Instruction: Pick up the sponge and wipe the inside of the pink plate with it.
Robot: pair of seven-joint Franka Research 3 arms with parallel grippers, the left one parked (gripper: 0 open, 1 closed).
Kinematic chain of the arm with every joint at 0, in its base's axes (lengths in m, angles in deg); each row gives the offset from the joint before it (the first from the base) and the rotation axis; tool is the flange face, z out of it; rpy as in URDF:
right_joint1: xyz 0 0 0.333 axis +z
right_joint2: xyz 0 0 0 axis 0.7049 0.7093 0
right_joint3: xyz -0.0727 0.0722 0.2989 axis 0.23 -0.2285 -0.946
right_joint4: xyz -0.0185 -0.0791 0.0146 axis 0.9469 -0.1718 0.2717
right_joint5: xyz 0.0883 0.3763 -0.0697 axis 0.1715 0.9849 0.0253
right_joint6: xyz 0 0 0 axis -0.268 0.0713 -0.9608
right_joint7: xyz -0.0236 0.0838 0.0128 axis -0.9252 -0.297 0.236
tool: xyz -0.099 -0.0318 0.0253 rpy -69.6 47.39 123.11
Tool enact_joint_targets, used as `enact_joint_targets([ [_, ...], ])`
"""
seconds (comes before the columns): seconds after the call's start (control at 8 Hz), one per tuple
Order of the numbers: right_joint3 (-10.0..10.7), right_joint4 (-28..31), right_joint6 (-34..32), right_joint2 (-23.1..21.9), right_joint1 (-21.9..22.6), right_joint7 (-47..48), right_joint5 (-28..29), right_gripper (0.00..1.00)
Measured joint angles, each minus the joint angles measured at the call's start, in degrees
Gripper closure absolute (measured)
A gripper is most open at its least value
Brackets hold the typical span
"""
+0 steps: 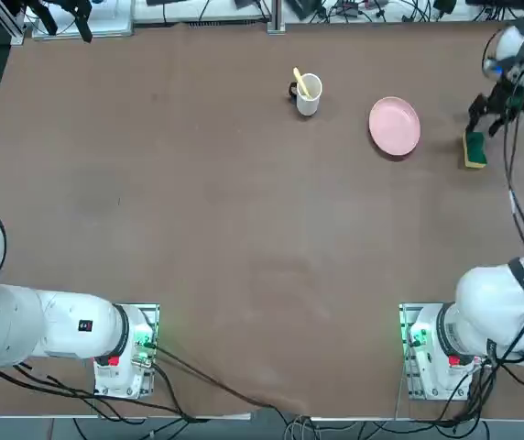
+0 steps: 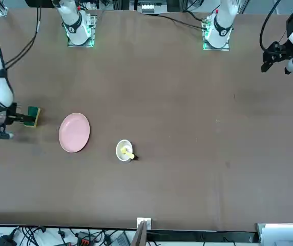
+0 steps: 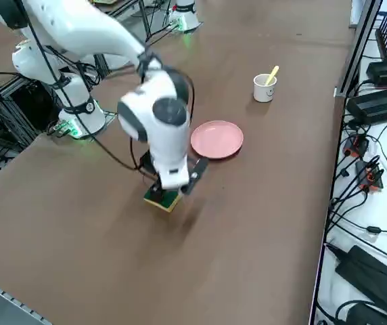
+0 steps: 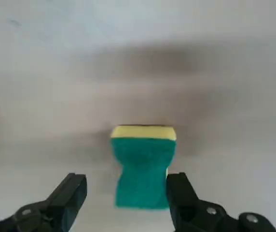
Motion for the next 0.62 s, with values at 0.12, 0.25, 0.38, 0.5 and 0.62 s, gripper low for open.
enact_joint_targets([
  [0.12, -1.96, -4.08, -4.91, -1.92, 0.10, 0.11, 1.50, 0.00],
  [0.25, -3.67, -8.16, -8.67, -3.98, 0.22, 0.68, 3.26, 0.00],
  [0.38, -5.25, -11.72, -11.29, -6.25, 0.27, 1.39, 4.34, 0.00],
  [0.5, -6.83, -14.34, -13.01, -8.67, 0.29, 1.81, 4.70, 0.00],
  [0.62, -8.41, -15.93, -13.92, -11.09, 0.32, 2.04, 4.82, 0.00],
])
